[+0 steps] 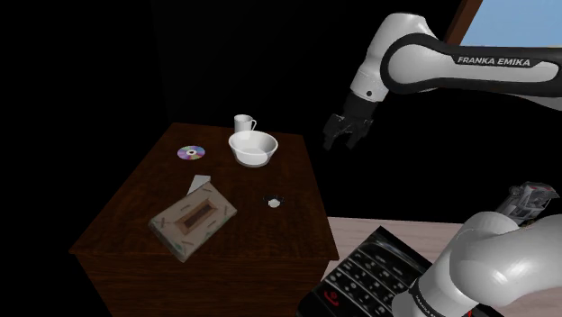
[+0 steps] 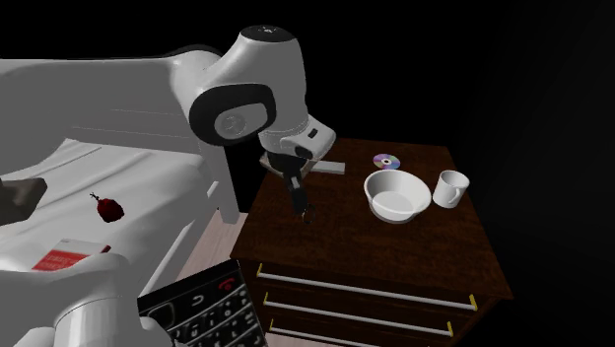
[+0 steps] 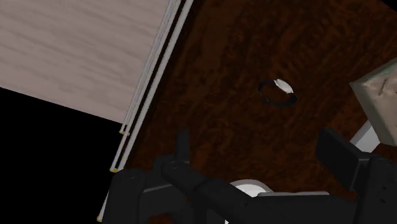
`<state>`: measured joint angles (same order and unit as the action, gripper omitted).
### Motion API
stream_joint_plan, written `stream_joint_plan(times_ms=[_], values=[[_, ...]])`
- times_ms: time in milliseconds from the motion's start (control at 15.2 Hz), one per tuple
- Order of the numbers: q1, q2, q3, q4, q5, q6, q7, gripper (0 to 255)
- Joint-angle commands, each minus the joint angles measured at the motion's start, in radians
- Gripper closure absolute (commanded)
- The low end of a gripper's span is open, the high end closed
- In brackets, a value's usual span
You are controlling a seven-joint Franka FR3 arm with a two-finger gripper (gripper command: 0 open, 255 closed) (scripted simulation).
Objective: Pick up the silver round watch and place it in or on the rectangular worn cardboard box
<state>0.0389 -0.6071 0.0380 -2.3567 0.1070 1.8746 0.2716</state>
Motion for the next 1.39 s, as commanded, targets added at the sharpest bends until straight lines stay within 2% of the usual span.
stream_joint_plan(times_ms=[0,528,1122,1320], values=[[0.005,0.055,0.006,-0.001,0.023,0.045,0.018,0],[0.039,0.307,0.053,0.032,0.122,0.219,0.1,0],[0.08,0.626,0.096,0.161,0.229,0.371,0.165,0],[0.086,0.665,0.102,0.164,0.24,0.405,0.166,0]])
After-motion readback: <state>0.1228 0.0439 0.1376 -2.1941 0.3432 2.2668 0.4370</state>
